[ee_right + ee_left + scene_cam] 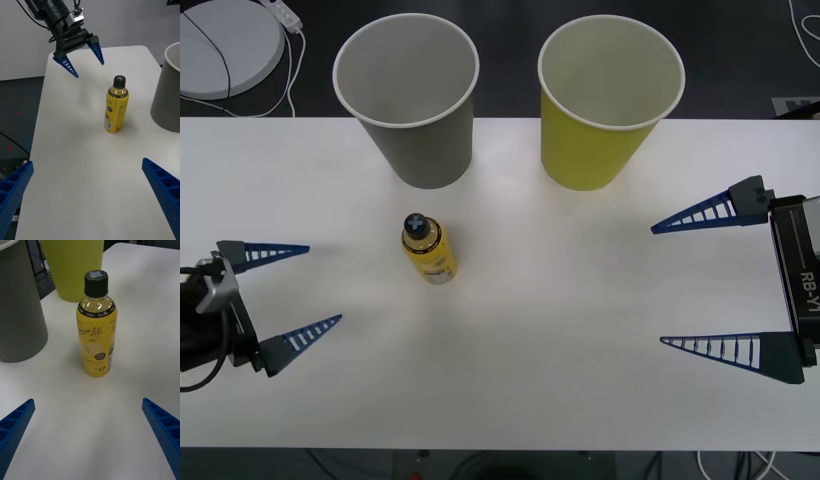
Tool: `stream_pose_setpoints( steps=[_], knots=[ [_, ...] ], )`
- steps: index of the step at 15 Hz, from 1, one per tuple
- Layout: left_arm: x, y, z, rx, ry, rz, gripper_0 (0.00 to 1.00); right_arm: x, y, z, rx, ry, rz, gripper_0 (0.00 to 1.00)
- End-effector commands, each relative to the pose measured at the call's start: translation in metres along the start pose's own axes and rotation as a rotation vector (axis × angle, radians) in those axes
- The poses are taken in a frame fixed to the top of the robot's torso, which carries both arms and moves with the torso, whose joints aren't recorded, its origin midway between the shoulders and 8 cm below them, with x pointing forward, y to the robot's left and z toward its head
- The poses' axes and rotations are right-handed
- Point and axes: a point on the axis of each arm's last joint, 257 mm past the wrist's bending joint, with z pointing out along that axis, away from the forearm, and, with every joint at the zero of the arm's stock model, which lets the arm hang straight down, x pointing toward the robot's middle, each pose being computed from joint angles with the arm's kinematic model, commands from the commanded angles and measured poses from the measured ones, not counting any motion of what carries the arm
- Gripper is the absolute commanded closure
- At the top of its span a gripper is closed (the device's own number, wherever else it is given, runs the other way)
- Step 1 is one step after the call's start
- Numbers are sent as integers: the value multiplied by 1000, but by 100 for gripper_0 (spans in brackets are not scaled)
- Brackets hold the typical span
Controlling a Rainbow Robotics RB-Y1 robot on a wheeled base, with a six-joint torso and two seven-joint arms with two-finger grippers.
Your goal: Put the can into the green bin and the plastic bottle into the gray bin
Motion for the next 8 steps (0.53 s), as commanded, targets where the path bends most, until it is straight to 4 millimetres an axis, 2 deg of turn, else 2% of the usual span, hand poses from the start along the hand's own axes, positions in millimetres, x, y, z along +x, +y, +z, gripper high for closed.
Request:
stream_pose_setpoints(
  steps=[1, 8],
  knots=[
    [-3, -7, 15, -4, -20, -11, 0, 0, 0, 0, 0, 0, 0, 0],
    [-8, -8, 48, -48, -41, -16, 0, 0, 0, 0, 0, 0, 0, 0]
  ],
)
